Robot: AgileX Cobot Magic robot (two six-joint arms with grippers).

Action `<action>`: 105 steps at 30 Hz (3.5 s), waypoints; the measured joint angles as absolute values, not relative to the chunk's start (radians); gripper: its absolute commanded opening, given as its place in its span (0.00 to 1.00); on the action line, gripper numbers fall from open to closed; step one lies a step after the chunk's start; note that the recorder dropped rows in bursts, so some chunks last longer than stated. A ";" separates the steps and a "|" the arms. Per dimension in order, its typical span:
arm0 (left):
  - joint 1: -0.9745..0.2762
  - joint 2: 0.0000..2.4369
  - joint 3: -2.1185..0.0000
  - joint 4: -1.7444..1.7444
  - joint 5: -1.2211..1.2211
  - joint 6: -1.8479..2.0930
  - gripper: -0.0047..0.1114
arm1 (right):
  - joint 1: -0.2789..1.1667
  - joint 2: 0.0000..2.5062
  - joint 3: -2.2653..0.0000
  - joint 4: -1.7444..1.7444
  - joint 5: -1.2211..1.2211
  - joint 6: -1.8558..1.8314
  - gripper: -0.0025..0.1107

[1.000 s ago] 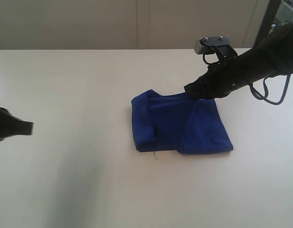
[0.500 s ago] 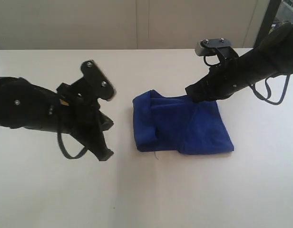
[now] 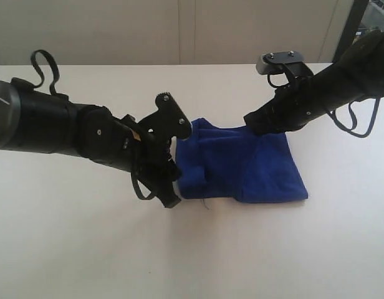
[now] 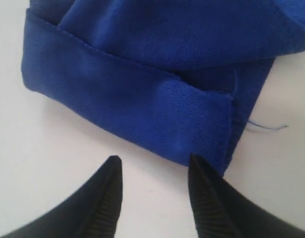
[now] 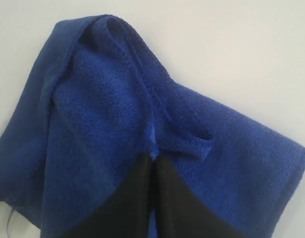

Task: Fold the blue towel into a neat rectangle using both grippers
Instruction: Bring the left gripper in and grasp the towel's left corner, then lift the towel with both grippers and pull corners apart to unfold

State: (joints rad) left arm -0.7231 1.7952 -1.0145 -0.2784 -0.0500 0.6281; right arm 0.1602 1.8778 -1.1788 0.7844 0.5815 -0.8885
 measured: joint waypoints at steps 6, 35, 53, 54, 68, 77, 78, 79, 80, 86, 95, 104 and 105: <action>-0.800 1.809 -1.021 -0.188 -0.102 0.630 0.48 | 0.160 1.878 -1.179 0.784 0.578 -0.888 0.02; -0.838 1.906 -1.024 -0.034 -0.244 0.659 0.30 | 0.160 1.878 -1.179 0.782 0.574 -0.888 0.02; -0.822 1.811 -1.024 -0.081 -0.240 0.667 0.04 | 0.160 1.878 -1.179 0.782 0.557 -0.888 0.02; -0.809 1.789 -1.024 -0.100 -0.227 0.667 0.04 | 0.160 1.874 -1.179 0.779 0.555 -0.888 0.02; -0.636 1.349 -0.846 -0.205 -0.095 0.667 0.04 | 0.160 1.575 -1.021 0.724 0.456 -0.856 0.02; -0.535 1.067 -0.722 -0.267 -0.112 0.626 0.04 | 0.160 1.284 -0.864 0.722 0.420 -0.837 0.02; -0.535 1.043 -0.719 -0.269 -0.112 0.614 0.04 | 0.160 1.251 -0.846 0.722 0.416 -0.836 0.02; -0.535 1.025 -0.719 -0.269 -0.109 0.605 0.04 | 0.160 1.224 -0.828 0.722 0.412 -0.833 0.02; -0.535 1.003 -0.719 -0.269 -0.105 0.597 0.04 | 0.160 1.190 -0.811 0.720 0.404 -0.829 0.02; -0.525 0.854 -0.717 -0.271 -0.013 0.542 0.04 | 0.160 0.970 -0.753 0.634 0.383 -0.676 0.02; -0.429 0.579 -0.715 -0.270 0.201 0.412 0.04 | 0.160 0.644 -0.746 0.363 0.509 -0.291 0.02; -0.322 0.378 -0.715 -0.139 0.343 0.179 0.04 | 0.160 0.408 -0.746 0.124 0.665 -0.008 0.02; -0.311 0.365 -0.715 -0.111 0.350 0.139 0.04 | 0.160 0.391 -0.746 0.098 0.675 0.024 0.02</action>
State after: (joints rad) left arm -0.3111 0.3655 -0.7151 -0.1109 0.3499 0.1392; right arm 0.1602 0.3914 -0.7459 0.0982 0.6745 0.0235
